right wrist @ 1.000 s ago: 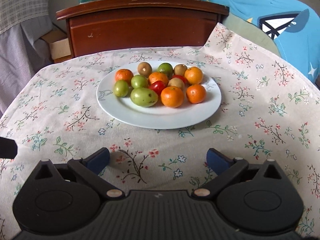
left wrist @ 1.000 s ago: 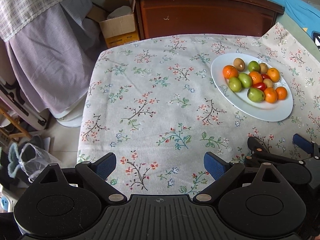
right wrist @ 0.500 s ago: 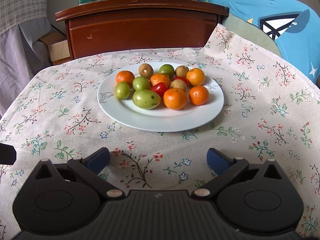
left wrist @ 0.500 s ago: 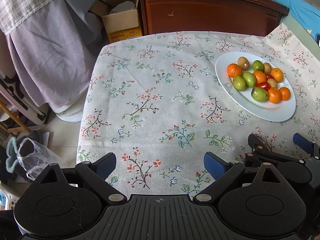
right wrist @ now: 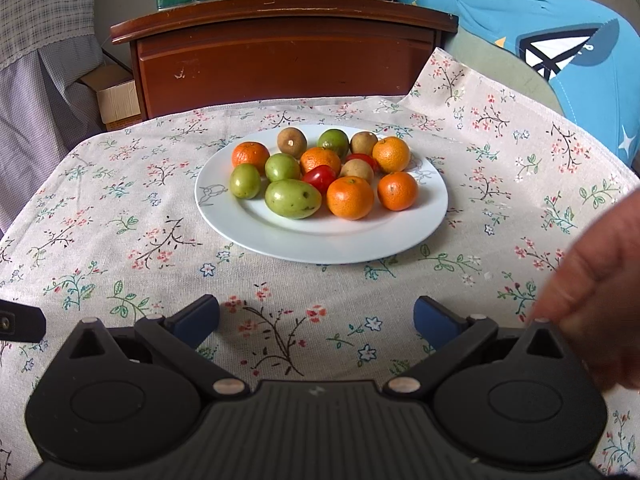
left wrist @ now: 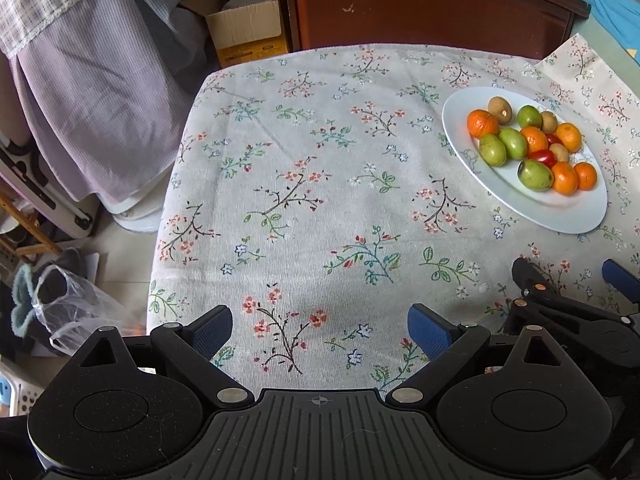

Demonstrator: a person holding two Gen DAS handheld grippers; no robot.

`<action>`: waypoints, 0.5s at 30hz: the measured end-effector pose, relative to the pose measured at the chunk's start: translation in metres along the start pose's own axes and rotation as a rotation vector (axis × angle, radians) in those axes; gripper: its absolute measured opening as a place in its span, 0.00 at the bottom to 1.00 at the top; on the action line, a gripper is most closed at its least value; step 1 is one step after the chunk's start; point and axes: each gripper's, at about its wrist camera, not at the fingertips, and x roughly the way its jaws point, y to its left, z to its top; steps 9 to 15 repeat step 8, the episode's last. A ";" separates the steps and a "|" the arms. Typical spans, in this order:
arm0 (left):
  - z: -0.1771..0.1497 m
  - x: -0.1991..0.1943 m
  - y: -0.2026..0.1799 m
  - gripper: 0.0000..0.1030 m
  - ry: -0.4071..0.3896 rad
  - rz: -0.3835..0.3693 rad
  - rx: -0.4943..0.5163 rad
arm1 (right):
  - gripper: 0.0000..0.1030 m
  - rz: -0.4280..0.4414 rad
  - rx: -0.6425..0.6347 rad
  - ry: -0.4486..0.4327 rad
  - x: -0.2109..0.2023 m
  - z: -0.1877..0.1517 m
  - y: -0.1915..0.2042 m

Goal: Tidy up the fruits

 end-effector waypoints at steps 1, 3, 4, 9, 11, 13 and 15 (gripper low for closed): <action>0.000 0.002 0.000 0.93 0.004 0.002 -0.001 | 0.99 0.000 0.000 0.000 0.000 0.000 0.000; -0.001 0.005 0.000 0.93 0.009 0.005 -0.003 | 0.99 0.000 0.000 -0.001 -0.001 0.000 0.000; 0.000 0.007 0.000 0.93 0.012 0.007 -0.003 | 0.99 0.000 0.000 -0.001 -0.001 0.000 0.001; 0.000 0.013 0.000 0.93 0.022 0.018 -0.005 | 0.99 0.000 0.000 -0.001 -0.001 0.000 0.001; 0.000 0.013 0.000 0.93 0.022 0.018 -0.005 | 0.99 0.000 0.000 -0.001 -0.001 0.000 0.001; 0.000 0.013 0.000 0.93 0.022 0.018 -0.005 | 0.99 0.000 0.000 -0.001 -0.001 0.000 0.001; 0.000 0.013 0.000 0.93 0.022 0.018 -0.005 | 0.99 0.000 0.000 -0.001 -0.001 0.000 0.001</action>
